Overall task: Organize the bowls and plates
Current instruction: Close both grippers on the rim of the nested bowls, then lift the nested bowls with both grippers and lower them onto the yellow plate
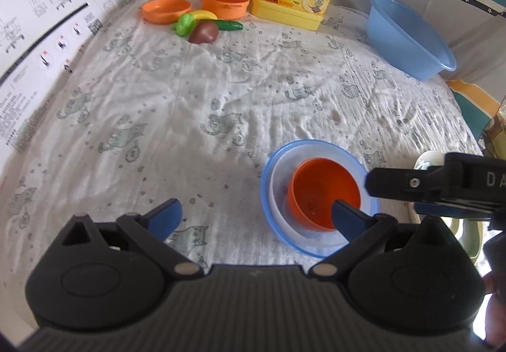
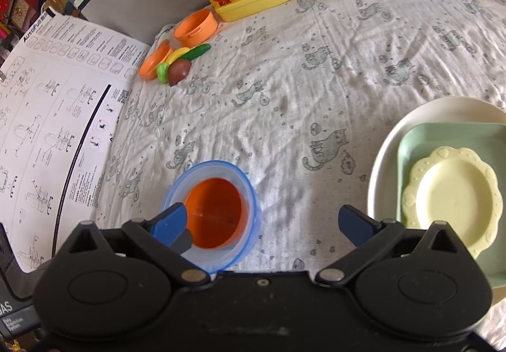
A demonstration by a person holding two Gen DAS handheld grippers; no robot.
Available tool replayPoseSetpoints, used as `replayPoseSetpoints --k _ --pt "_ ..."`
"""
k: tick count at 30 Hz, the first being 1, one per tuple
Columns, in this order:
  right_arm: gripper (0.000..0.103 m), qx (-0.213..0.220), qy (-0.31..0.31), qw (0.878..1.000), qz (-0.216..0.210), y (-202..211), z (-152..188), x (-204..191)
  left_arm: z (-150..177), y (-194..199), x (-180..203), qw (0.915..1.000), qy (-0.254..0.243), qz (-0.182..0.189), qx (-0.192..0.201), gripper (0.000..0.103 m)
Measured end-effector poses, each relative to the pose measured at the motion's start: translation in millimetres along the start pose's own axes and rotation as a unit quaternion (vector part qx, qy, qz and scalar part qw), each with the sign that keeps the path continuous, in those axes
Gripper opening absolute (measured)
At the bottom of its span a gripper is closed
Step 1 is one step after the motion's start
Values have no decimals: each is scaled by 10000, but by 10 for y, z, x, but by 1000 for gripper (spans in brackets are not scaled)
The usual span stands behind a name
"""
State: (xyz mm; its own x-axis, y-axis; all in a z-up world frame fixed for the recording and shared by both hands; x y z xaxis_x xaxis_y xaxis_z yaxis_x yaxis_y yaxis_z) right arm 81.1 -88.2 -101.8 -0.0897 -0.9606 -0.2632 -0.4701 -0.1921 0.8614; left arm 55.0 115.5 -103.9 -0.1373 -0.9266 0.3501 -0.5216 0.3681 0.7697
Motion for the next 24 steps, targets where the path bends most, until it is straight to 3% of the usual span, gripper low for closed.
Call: replayPoseSetpoints --k 3,9,12,14,16,19,24 --pt "102 -29 92 9999 67 -47 -17 -70 -14 -45 -4 10000 5 43 -16 95" --pt "78 -221 94 9996 120 -174 -46 -142 -50 -128 28 9995 -28 294 -87 73" --pt "65 -272 149 9995 95 -210 -36 -180 -49 -173 56 9991 -58 397 -139 57" --pt "52 -292 195 9993 101 -234 -26 -208 -40 -210 73 9988 -86 431 -201 38" --pt "40 -313 235 9992 78 -255 -17 -225 -27 -230 86 9989 -112 398 -218 33" --pt "36 -275 282 9992 99 -273 -6 -241 -20 -233 102 9991 -153 344 -198 26" --pt "34 -200 371 9990 173 -260 -10 -274 -17 -239 100 9994 -117 191 -251 23"
Point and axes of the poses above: each gripper's, at about its wrist camera, not at the fingertips, and y roughly against the way its jaws point, x to its right, z to its underside, the point moved 3 cm from there along -y, roughly the way its jaws point, and after that the axes turned 11 degrees about z, right-handed, at the moved point
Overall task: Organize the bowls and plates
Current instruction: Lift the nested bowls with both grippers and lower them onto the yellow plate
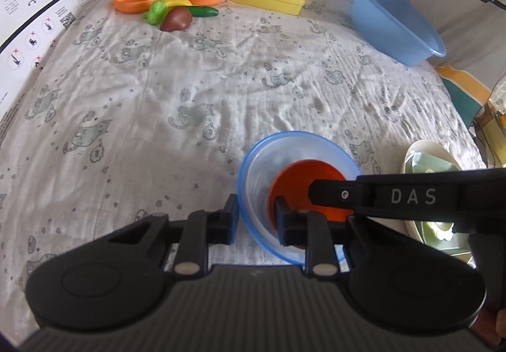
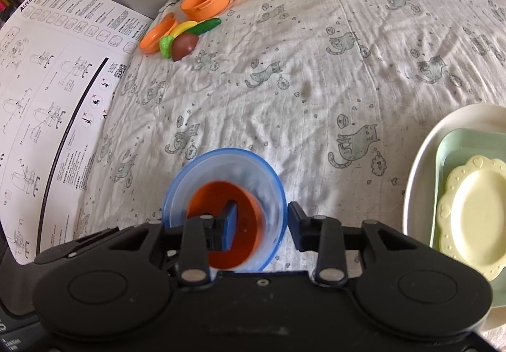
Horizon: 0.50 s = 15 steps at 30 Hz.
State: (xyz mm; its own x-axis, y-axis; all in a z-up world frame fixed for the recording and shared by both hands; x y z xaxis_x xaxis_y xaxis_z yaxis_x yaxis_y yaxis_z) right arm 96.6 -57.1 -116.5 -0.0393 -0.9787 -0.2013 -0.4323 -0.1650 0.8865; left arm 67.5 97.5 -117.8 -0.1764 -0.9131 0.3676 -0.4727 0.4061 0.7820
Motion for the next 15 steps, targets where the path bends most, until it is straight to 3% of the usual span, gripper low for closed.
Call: replayPoseSetpoints --k 15 --pt "31 185 -47 9998 25 125 -3 91 -71 96 154 9998 -131 -58 -108 23"
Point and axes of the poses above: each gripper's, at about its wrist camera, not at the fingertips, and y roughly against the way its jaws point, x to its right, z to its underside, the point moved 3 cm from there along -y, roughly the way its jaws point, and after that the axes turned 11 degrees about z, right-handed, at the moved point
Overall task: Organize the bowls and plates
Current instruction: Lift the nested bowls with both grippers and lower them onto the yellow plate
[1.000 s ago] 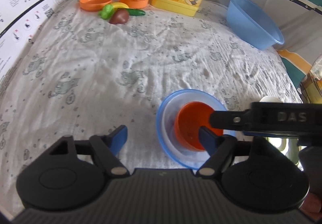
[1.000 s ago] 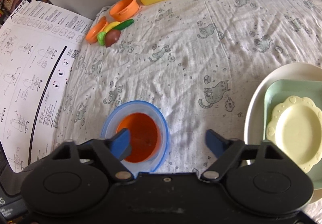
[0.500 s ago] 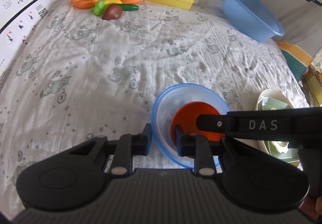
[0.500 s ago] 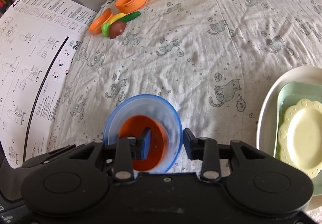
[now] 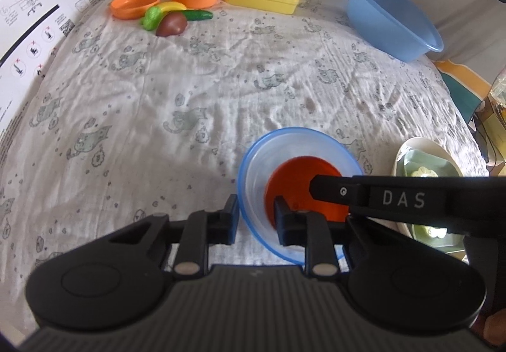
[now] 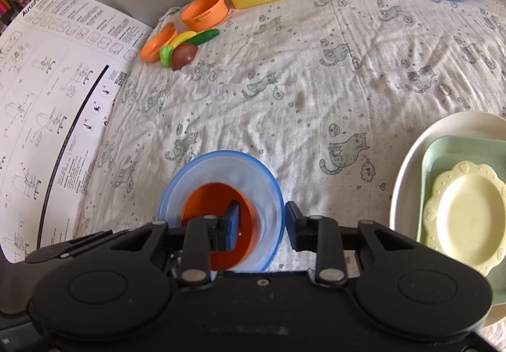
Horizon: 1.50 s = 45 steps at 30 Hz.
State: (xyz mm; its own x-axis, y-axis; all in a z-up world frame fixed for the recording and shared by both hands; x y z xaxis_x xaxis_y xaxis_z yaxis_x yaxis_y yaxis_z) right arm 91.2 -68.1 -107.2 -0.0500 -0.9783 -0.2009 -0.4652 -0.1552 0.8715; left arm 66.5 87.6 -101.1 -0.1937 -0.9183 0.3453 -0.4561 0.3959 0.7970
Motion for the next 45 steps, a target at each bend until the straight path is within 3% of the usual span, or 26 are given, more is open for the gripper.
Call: replayPoseSetpoints --k 11,25,35,45 --pt "31 353 -349 9987 104 322 -70 447 -143 -42 505 9986 -418 249 -209 23" --pt "31 354 -1121 9919 473 641 98 1607 -160 -545 1600 9873 -1097 744 -876 23" --pt "31 40 -1460 9887 336 465 278 2034 11 -840 1780 9820 -1241 579 -1301 24" --pt "31 75 -1618 9864 275 408 274 2205 13 -986 1961 9788 -1400 535 -1395 27"
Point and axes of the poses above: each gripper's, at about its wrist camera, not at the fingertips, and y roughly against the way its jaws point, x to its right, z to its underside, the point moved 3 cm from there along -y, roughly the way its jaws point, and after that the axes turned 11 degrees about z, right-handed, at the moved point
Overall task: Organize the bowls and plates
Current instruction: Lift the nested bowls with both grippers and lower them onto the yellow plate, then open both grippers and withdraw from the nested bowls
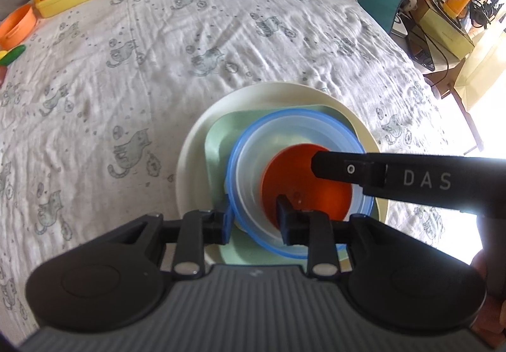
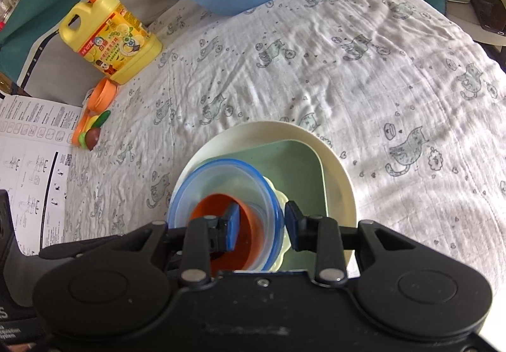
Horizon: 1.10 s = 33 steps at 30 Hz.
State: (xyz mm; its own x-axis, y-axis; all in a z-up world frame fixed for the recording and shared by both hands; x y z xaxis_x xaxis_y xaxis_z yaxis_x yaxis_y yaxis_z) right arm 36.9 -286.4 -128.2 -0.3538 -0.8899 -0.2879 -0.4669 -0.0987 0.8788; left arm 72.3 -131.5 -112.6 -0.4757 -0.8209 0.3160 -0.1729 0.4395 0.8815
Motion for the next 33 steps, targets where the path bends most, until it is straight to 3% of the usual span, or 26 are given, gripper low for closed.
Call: replayPoseSetpoints --k 12,15,18,20,22,23,25,30,33 --pt "33 -110 -72 9999 -24 -65 -19 36 -76 -60 2 9999 74 67 21 30" --pt "33 -86 -41 10000 -3 -68 -22 20 -78 -54 -17 9999 85 49 58 37" --pt "35 -83 -40 10000 -6 -69 -28 21 -83 -36 -24 9999 66 25 111 50" --pt "45 -64 -52 10000 -18 -61 -34 28 -84 -11 -8 9998 10 39 170 60" --pt "67 -19 -72 10000 -49 -36 -34 31 -87 31 18 9996 -87 -35 268 77" --pt "73 23 -69 10000 -67 -14 -33 28 -90 64 29 9992 -152 -99 342 88" --pt "86 143 -38 9998 -115 46 -34 17 -95 143 49 9981 -277 -190 515 97" --pt "103 414 -28 9991 -134 211 -56 25 -113 338 69 9944 -468 -356 882 103" --pt "103 583 -52 9982 -105 318 -46 50 -75 467 38 9909 -611 -466 1106 103"
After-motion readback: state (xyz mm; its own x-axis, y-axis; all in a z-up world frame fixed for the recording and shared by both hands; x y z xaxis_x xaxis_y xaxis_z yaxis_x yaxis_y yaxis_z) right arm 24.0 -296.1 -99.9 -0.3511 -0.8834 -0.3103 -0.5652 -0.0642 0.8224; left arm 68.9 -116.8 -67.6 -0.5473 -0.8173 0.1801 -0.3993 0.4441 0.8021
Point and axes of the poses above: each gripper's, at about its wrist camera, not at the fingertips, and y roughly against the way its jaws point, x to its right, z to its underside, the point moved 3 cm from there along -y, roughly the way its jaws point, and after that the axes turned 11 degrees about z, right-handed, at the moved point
